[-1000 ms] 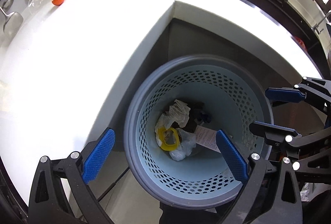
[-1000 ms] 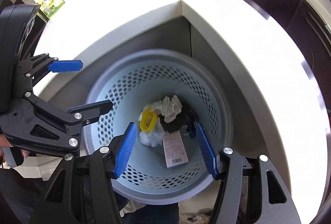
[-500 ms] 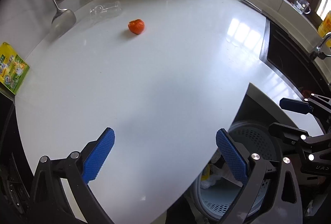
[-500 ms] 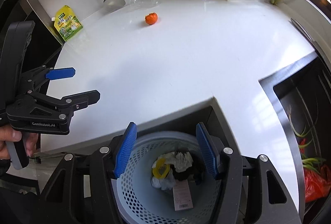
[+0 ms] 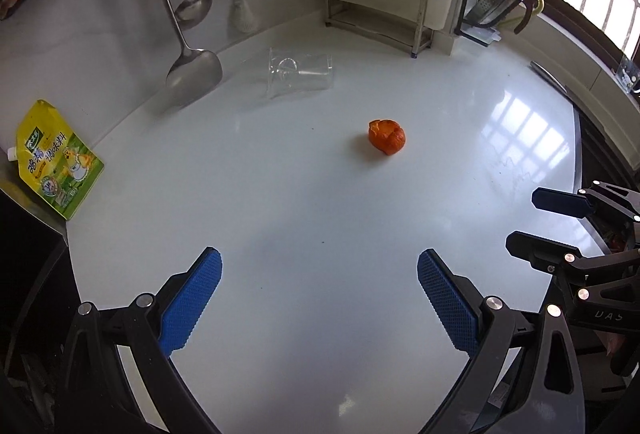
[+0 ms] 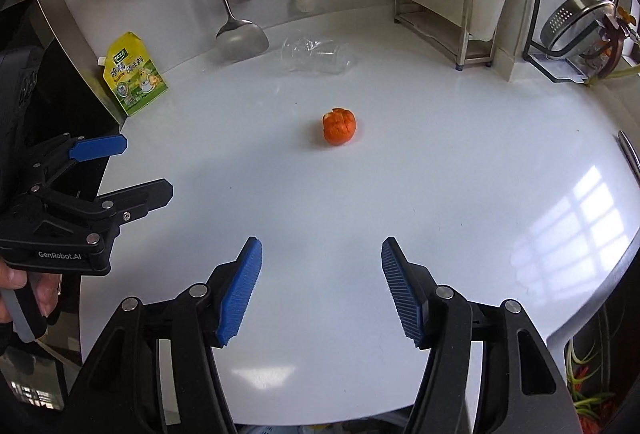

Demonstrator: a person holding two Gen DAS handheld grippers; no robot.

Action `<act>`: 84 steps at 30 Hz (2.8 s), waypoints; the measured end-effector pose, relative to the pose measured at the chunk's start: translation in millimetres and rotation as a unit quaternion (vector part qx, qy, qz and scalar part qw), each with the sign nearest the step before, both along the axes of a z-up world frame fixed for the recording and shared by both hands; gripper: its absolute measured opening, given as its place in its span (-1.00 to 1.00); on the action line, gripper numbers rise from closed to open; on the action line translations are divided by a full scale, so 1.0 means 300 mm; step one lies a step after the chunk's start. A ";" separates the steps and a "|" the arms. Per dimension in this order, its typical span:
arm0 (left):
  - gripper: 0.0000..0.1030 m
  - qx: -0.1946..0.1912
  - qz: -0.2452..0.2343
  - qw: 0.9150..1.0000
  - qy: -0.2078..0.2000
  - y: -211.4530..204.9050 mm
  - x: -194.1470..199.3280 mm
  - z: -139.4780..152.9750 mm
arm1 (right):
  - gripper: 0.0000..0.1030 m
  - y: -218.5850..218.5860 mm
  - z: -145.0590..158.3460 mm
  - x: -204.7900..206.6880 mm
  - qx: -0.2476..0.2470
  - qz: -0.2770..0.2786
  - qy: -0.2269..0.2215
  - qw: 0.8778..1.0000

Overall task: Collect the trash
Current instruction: 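Move both grippers back over the counter toward the orange peel, then grasp the orange peel with the right gripper while left grasps the clear plastic cup, then carry the orange peel and clear cup over the bin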

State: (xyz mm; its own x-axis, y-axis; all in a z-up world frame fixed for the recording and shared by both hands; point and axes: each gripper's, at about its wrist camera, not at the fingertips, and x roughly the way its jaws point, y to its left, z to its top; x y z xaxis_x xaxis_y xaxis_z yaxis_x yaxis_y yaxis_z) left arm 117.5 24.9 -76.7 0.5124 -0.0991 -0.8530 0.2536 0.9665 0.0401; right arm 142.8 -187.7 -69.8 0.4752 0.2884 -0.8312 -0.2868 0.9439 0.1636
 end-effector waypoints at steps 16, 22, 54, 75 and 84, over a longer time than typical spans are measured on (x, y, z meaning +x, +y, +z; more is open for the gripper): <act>0.87 -0.015 0.027 0.999 0.009 0.148 0.206 -0.035 | 0.17 0.120 -0.150 0.481 -0.030 -0.025 0.028 0.999; 0.87 -0.019 0.034 0.999 0.016 0.178 0.235 -0.061 | 0.03 0.169 -0.205 0.523 -0.059 -0.008 0.040 0.997; 0.87 0.044 -0.004 0.999 0.011 -0.199 0.901 -0.247 | -0.70 -0.086 -0.015 0.356 -0.042 -0.050 0.006 0.998; 0.20 0.015 -0.004 1.000 -0.027 -0.135 0.840 -0.127 | -0.70 -0.063 0.024 0.333 -0.038 -0.033 -0.004 0.999; 0.18 0.003 -0.015 0.998 -0.060 -0.119 0.699 -0.011 | -0.70 -0.049 0.083 0.291 -0.035 -0.029 -0.021 0.999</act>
